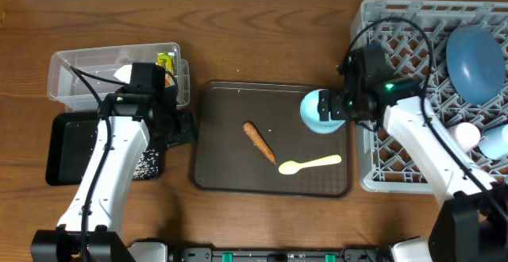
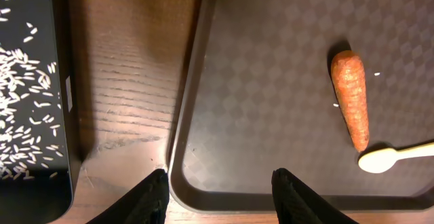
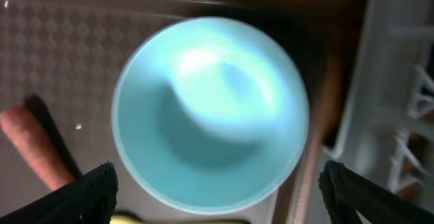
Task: Sort waste into correct bins and load items into the dishwasher rack
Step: 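Move the right gripper to the light-blue bowl rim and grasp it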
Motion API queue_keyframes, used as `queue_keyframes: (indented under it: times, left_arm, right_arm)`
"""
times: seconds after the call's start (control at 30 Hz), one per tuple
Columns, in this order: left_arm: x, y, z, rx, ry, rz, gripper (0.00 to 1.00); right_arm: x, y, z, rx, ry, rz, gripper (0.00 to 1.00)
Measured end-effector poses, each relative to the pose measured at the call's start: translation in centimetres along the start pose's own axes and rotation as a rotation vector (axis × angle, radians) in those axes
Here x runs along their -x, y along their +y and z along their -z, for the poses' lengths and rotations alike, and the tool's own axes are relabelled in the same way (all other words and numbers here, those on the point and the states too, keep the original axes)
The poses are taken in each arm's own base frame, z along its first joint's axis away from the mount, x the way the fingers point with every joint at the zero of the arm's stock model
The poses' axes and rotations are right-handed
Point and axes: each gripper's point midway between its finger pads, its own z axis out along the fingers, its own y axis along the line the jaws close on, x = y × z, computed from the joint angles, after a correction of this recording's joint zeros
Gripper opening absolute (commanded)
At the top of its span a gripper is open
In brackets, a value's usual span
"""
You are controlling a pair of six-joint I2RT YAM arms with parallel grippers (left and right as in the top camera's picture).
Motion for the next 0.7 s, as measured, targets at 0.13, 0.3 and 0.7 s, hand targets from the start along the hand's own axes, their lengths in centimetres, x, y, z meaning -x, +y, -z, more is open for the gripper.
queue_keyframes:
  times: [0.13,0.3,0.7]
  left_arm:
    - [0.0,0.0,0.0,0.000,0.000,0.000,0.52]
    - [0.0,0.0,0.0,0.000,0.000,0.000,0.52]
    - [0.0,0.0,0.0,0.000,0.000,0.000,0.52]
  right_arm:
    - [-0.3,-0.2,-1.6,0.011,-0.037,0.005,0.92]
    - [-1.5,-0.3,-3.2,0.030,-0.045,0.000,0.92]
    - [-2.8,-0.7,-4.1,0.031,-0.029,-0.022,0.74]
